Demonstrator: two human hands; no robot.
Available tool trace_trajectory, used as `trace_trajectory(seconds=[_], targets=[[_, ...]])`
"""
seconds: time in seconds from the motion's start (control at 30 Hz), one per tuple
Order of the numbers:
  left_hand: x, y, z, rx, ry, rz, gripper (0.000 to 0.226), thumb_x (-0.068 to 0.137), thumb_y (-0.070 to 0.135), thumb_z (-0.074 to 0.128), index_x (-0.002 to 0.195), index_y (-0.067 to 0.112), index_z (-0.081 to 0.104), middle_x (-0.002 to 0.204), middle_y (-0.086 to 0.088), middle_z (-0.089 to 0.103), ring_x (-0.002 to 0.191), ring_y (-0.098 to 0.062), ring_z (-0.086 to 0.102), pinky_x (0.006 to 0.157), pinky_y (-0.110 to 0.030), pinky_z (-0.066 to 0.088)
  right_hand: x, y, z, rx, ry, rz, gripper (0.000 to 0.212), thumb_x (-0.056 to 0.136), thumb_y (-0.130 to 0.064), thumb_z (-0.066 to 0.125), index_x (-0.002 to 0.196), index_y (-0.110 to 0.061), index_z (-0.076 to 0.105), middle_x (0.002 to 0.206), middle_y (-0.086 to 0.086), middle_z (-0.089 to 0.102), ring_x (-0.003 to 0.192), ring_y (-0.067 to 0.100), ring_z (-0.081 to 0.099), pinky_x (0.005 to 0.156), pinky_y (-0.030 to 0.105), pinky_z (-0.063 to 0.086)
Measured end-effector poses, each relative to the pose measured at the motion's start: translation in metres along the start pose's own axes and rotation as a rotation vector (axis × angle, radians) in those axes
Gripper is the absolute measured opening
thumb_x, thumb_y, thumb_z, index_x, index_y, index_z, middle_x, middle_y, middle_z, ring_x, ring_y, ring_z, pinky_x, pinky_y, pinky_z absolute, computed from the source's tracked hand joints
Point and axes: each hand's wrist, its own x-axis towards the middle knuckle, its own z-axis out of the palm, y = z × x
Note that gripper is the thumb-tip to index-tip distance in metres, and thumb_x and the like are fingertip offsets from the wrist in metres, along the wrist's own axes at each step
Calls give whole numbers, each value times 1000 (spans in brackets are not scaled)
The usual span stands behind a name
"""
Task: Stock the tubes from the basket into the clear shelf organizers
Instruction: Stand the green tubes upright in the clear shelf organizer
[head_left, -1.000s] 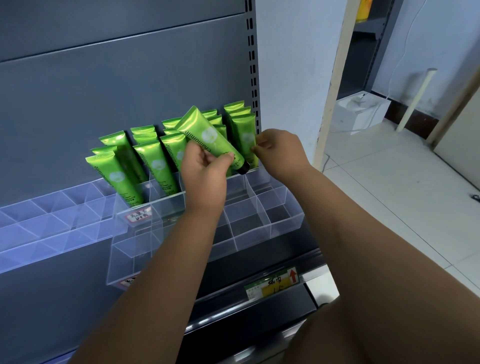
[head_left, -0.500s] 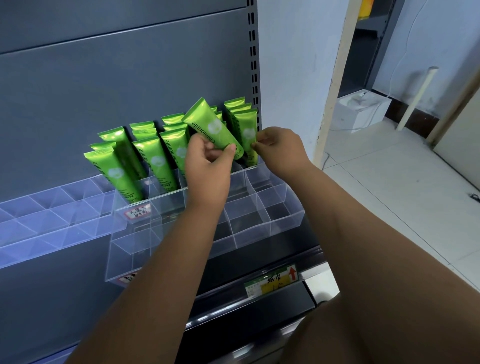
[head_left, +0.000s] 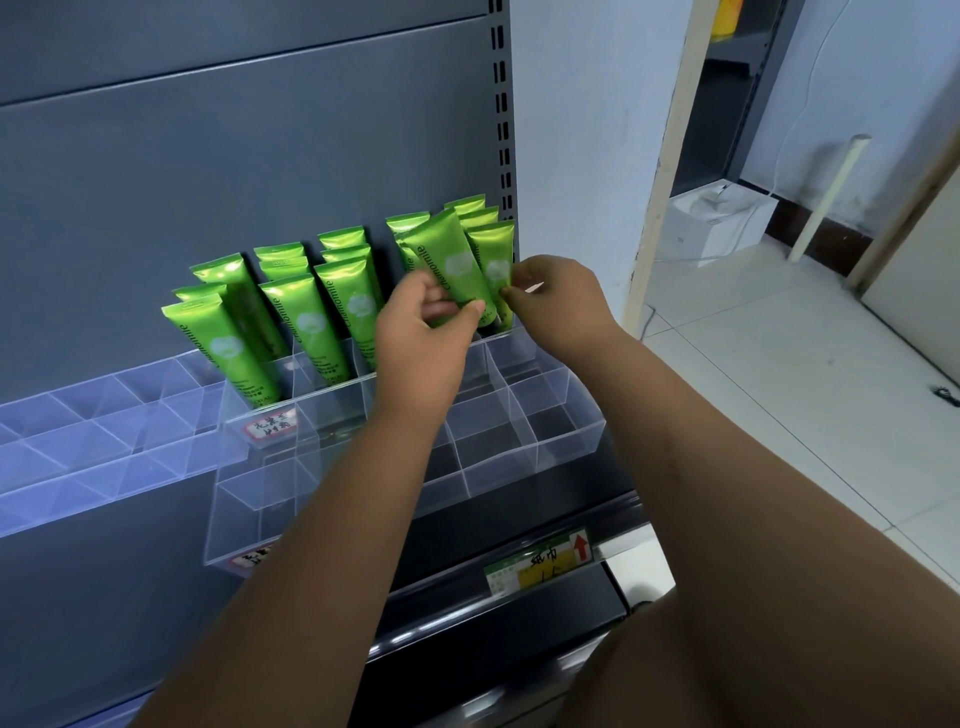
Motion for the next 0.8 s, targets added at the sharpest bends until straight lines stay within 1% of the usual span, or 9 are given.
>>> trace_trajectory(seconds=[0.1,0.17,0.23,0.3,0.4,0.5,0.57,0.7,0.8], targets=[[-2,1,1,9,-28,19,39,84,6,80,92,36,56,90,17,63,86,1,64,77,-13,52,-6,-4,-3,-16,50,-18,32,89,-29,63,104,-2,71,98,15,71,89,33,66,80,46,56],[-2,-1,2,17,-27,26,40,82,6,82,99,31,55,94,13,65,89,0,66,80,-16,55,-11,-8,-6,-39,95,-20,36,90,-31,61,107,-1,69,97,14,70,89,33,64,80,48,55],[-1,-6,4,58,-21,46,38,81,7,83,100,25,55,94,8,66,90,-2,67,81,-20,56,-15,-12,-8,-44,126,-34,34,91,-28,60,108,0,69,98,13,70,90,33,64,81,49,55],[-1,-9,6,118,-28,80,35,81,9,83,98,21,55,92,8,66,88,-3,67,82,-21,56,-19,-14,-11,-52,131,-51,28,90,-23,60,105,-2,71,96,11,71,89,31,64,80,48,55],[-1,-13,8,165,-41,125,31,82,10,83,96,21,57,88,11,65,85,0,65,81,-19,55,-25,-15,-13,-42,77,-36,27,85,-17,62,108,-13,75,101,5,75,94,24,68,84,40,57],[-1,-15,8,185,-52,147,27,84,9,81,95,20,60,85,14,65,84,4,64,80,-16,53,-28,-13,-15,-15,27,-31,18,83,-20,64,94,-18,78,90,2,76,86,22,69,79,40,59],[-2,-16,9,195,-49,141,23,84,10,81,93,18,61,84,13,66,82,3,64,78,-16,53,-27,-11,-15,-3,21,-34,15,84,-24,67,93,-18,78,87,0,76,84,20,69,79,40,58],[-1,-16,9,194,-44,117,15,88,11,78,89,18,64,84,8,70,83,-7,70,79,-25,58,-24,-6,-13,4,18,-27,17,88,-25,71,103,-18,75,100,-1,76,93,18,69,86,38,57],[0,-16,9,216,-58,109,6,91,13,75,93,16,71,84,8,72,82,-7,70,81,-29,60,-20,-3,-10,-22,8,-38,16,90,-25,70,103,-17,74,100,0,75,93,19,69,86,37,56]])
